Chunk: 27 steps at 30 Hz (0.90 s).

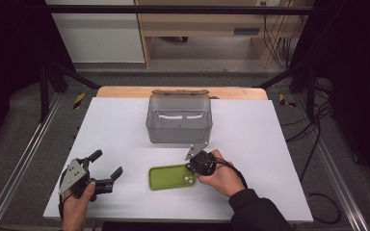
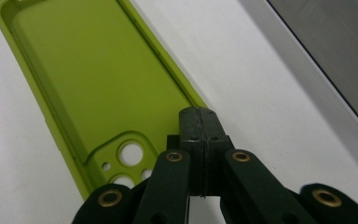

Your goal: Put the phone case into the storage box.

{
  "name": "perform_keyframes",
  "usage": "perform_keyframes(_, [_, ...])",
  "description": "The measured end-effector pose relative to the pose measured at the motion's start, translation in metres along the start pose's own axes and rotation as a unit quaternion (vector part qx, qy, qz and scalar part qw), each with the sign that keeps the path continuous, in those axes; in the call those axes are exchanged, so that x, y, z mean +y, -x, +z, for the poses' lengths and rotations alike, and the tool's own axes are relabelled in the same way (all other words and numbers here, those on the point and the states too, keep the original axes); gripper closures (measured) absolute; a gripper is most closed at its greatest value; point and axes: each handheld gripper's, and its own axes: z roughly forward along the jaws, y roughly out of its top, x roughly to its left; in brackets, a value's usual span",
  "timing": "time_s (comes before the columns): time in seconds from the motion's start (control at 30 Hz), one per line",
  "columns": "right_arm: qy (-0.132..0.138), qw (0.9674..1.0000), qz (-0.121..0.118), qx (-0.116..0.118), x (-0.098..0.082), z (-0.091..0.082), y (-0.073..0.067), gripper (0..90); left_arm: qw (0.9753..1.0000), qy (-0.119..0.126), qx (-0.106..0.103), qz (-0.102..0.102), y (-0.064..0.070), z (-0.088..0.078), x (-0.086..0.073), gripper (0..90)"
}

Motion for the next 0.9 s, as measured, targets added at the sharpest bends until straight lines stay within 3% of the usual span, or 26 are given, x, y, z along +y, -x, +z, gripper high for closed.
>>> perform_keyframes(0.23, [0.000,1.0000,-0.003,-0.007,0.003,0.002,0.001,90.0,1.0000,0.000,-0.001,0.001,0.001,0.000,0.000,1.3])
perform_keyframes(0.4, [-0.007,0.9995,-0.014,-0.027,0.006,0.004,0.003,90.0,1.0000,-0.001,-0.002,0.001,0.001,0.000,0.000,1.3])
perform_keyframes(0.9, [0.014,0.9980,0.010,-0.061,0.006,0.011,0.017,90.0,0.9999,-0.006,-0.005,0.007,0.002,0.001,0.000,1.3])
